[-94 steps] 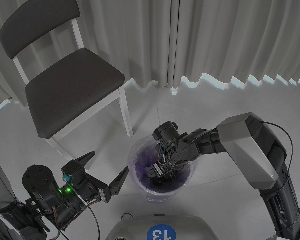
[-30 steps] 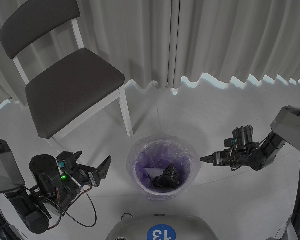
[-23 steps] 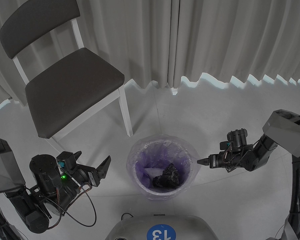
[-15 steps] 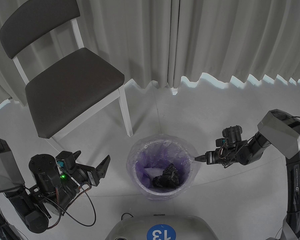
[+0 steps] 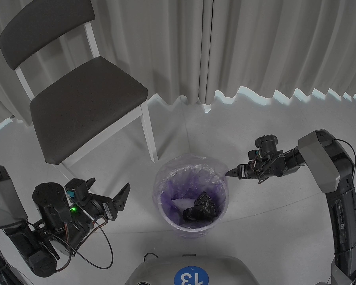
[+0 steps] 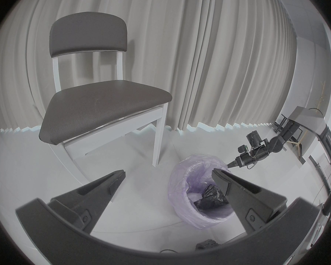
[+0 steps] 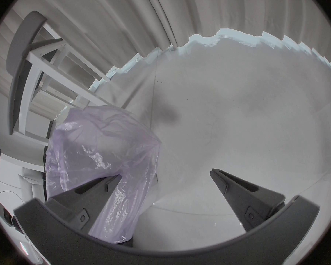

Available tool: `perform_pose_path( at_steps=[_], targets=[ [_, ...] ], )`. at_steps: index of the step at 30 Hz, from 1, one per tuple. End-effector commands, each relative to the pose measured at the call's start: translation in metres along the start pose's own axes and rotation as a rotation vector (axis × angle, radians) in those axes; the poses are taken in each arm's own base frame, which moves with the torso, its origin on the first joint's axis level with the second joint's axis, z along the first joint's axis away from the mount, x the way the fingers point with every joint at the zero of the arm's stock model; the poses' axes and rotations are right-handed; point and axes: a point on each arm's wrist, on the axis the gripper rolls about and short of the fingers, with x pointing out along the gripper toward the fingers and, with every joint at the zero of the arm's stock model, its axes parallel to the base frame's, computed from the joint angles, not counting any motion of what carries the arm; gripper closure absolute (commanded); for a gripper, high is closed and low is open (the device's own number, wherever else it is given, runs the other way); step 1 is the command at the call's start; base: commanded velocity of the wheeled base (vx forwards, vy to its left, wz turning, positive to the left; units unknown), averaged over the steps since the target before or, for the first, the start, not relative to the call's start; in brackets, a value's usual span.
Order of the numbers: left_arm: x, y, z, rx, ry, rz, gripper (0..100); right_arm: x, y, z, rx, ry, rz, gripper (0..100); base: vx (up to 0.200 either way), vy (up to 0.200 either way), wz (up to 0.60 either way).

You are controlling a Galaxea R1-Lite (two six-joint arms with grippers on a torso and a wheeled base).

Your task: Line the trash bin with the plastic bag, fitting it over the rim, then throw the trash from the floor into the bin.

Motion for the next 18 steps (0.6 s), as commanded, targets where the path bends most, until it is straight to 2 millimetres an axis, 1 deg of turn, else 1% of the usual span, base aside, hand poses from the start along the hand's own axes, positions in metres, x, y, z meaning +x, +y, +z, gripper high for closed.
perform_pose_path(
  at_steps=[1, 6, 12, 14, 16, 17, 18],
  targets=[
    [-0.002, -0.001, 0.003, -0.006, -0.023, -0.005, 0, 0.033, -0.011, -0.012, 0.012, 0.068, -0.008, 0, 0.0, 0.0, 0.0],
    [-0.002, -0.001, 0.003, -0.005, -0.021, -0.007, 0, 0.041, -0.017, -0.02, -0.019, 0.117, -0.013, 0, 0.0, 0.0, 0.0],
    [-0.002, -0.002, 0.003, -0.005, -0.023, -0.007, 0, 0.037, -0.022, -0.02, -0.026, 0.139, -0.022, 0, 0.0, 0.0, 0.0],
    [-0.002, -0.001, 0.003, -0.004, -0.019, -0.008, 0, 0.029, -0.029, -0.017, -0.011, 0.141, -0.035, 0, 0.0, 0.0, 0.0],
    [-0.001, -0.002, 0.002, -0.003, -0.015, -0.008, 0, 0.012, -0.032, -0.008, 0.001, 0.135, -0.044, 0, 0.0, 0.0, 0.0],
    [-0.001, -0.002, 0.001, -0.001, -0.013, -0.009, 0, 0.007, -0.034, -0.006, 0.007, 0.133, -0.048, 0, 0.0, 0.0, 0.0],
    [0.0, -0.002, 0.001, 0.0, -0.013, -0.009, 0, -0.004, -0.037, -0.003, 0.015, 0.126, -0.056, 0, 0.0, 0.0, 0.0]
  ],
)
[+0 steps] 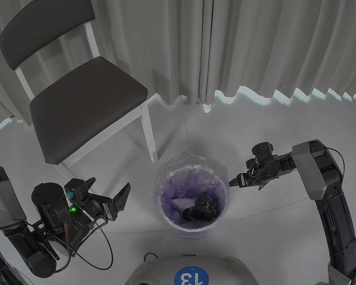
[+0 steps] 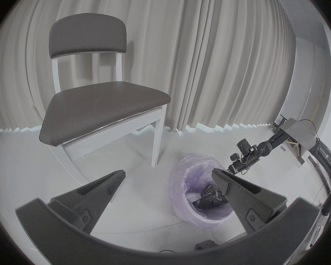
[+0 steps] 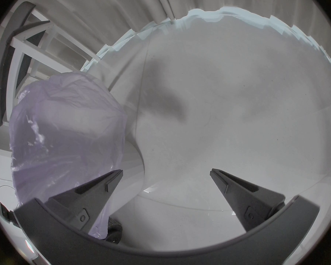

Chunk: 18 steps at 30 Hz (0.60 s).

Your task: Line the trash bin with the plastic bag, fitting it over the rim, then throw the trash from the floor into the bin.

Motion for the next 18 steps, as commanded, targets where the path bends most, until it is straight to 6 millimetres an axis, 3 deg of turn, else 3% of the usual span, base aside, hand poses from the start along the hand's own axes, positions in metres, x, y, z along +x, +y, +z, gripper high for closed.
perform_pose_path(
  at_steps=[1, 5, 8, 12, 18],
  targets=[
    [0.001, -0.001, 0.0, 0.0, -0.01, -0.005, 0, -0.041, -0.013, 0.011, 0.034, -0.027, -0.026, 0, 0.0, 0.0, 0.0],
    [0.0, -0.005, 0.0, 0.005, -0.008, -0.023, 0, -0.077, -0.017, 0.019, 0.053, -0.073, -0.041, 0, 0.0, 0.0, 0.0],
    [-0.003, -0.008, 0.0, 0.0, -0.006, -0.038, 0, -0.091, -0.012, 0.026, 0.054, -0.126, -0.041, 0, 0.0, 0.0, 0.0],
    [-0.008, -0.008, 0.0, -0.001, -0.005, -0.041, 0, -0.099, 0.007, 0.034, 0.104, -0.185, -0.012, 0, 0.0, 0.0, 0.0],
    [-0.019, -0.009, 0.001, 0.003, -0.006, -0.058, 0, -0.091, 0.04, 0.033, 0.103, -0.172, 0.039, 0, 0.0, 0.0, 0.0]
  ],
)
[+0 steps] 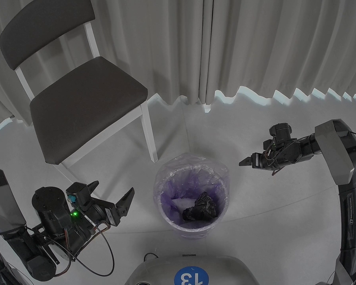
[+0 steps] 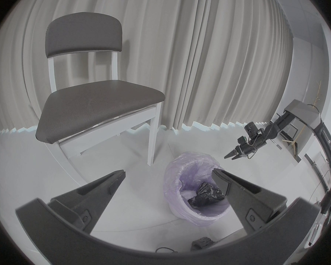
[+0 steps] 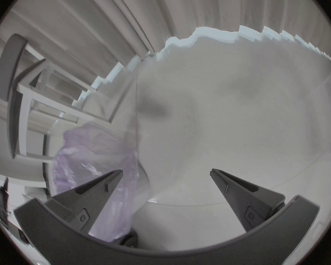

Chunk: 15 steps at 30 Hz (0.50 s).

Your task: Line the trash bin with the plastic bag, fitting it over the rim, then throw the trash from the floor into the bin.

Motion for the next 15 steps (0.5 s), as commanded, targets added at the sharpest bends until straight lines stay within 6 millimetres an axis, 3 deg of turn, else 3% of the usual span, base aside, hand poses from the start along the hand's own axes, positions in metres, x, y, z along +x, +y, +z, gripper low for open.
perform_pose_path(
  at_steps=[1, 7, 15],
  targets=[
    [-0.011, -0.001, 0.003, -0.003, -0.021, -0.014, 0, -0.004, 0.029, 0.0, -0.035, -0.005, 0.04, 0, 0.0, 0.0, 0.0],
    [-0.014, 0.0, 0.004, -0.004, -0.022, -0.006, 0, 0.015, 0.046, -0.013, -0.068, 0.013, 0.07, 0, 0.0, 0.0, 0.0],
    [-0.014, 0.0, 0.001, -0.026, -0.006, -0.004, 0, 0.054, 0.034, -0.029, -0.077, 0.022, 0.068, 0, 0.0, 0.0, 0.0]
  ],
)
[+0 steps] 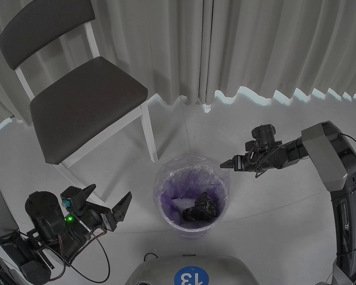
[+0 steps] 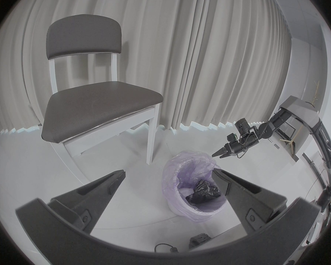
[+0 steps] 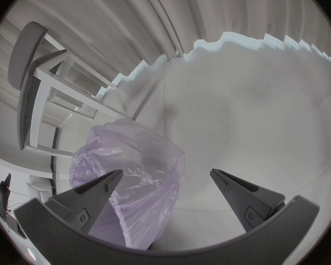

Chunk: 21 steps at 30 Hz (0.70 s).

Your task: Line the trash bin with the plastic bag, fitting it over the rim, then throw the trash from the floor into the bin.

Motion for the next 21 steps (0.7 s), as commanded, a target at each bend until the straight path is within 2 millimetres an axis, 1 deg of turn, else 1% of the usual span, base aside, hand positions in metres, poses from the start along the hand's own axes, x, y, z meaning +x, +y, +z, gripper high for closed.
perform_pose_path(
  at_steps=[1, 5, 9, 12, 17, 18, 19, 21],
  targets=[
    [-0.001, 0.001, 0.0, -0.012, -0.006, 0.004, 0, 0.028, -0.012, -0.016, -0.001, 0.032, -0.008, 0, 0.0, 0.0, 0.0],
    [-0.001, 0.001, 0.0, -0.014, -0.009, 0.015, 0, 0.041, -0.02, -0.024, -0.017, 0.05, -0.013, 0, 0.0, 0.0, 0.0],
    [-0.001, 0.001, 0.0, -0.013, -0.007, 0.017, 0, 0.058, -0.029, -0.04, -0.056, 0.092, -0.019, 0, 0.0, 0.0, 0.0],
    [-0.001, 0.001, -0.001, -0.014, -0.005, 0.017, 0, 0.068, -0.034, -0.045, -0.068, 0.112, -0.023, 0, 0.0, 0.0, 0.0],
    [0.0, 0.002, 0.0, -0.015, -0.007, 0.021, 0, 0.064, -0.042, -0.04, -0.047, 0.147, -0.041, 0, 0.0, 0.0, 0.0],
    [0.0, 0.002, 0.0, -0.015, -0.007, 0.023, 0, 0.059, -0.049, -0.035, -0.032, 0.141, -0.052, 0, 0.0, 0.0, 0.0],
    [0.0, 0.002, 0.0, -0.016, -0.009, 0.023, 0, 0.056, -0.052, -0.033, -0.027, 0.137, -0.057, 0, 0.0, 0.0, 0.0],
    [0.0, 0.002, 0.0, -0.016, -0.01, 0.021, 0, 0.044, -0.057, -0.021, -0.022, 0.108, -0.065, 0, 0.0, 0.0, 0.0]
  ],
)
